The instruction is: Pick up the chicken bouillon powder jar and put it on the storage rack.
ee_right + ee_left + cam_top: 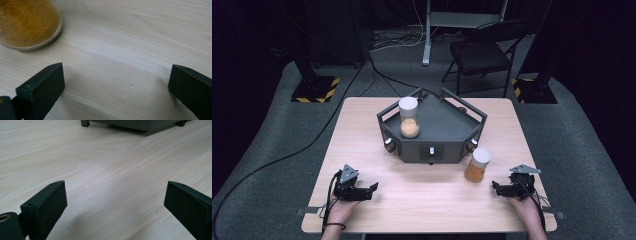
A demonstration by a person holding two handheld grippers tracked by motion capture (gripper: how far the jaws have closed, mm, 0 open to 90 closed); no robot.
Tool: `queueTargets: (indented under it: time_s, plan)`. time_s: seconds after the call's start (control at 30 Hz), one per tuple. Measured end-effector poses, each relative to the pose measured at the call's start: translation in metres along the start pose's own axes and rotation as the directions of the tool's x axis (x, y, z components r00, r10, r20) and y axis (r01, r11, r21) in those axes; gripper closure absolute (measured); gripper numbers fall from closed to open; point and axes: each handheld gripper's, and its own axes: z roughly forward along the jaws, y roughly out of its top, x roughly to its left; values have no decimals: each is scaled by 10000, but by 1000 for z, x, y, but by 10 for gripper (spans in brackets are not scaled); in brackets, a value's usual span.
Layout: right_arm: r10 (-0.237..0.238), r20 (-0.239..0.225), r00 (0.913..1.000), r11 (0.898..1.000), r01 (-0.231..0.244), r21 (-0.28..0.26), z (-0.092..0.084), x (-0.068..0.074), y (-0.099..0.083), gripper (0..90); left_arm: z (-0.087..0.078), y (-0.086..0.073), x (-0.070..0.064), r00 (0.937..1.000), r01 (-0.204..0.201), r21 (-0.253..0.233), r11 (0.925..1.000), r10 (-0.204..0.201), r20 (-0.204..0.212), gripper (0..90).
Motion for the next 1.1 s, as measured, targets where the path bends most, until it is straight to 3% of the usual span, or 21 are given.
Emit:
queueTargets:
  time_s: [0.3,0.57,0.73,1.1]
  plan:
    - [1,1,10000,10000,-1,-4,0,0,0,0,6,5,2,9998,200,453,9988,-200,-5,45]
    - [0,0,10000,10000,0,-3,0,0,0,0,11,15,-3,9998,-5,1140,9935,29,-213,45]
    - [-1,0,10000,10000,1,-3,0,0,0,0,13,17,-10,9984,-313,1301,9910,370,-419,44]
    - [-2,-1,10000,10000,2,-2,0,0,0,0,13,17,-11,9984,-320,1306,9909,378,-424,42]
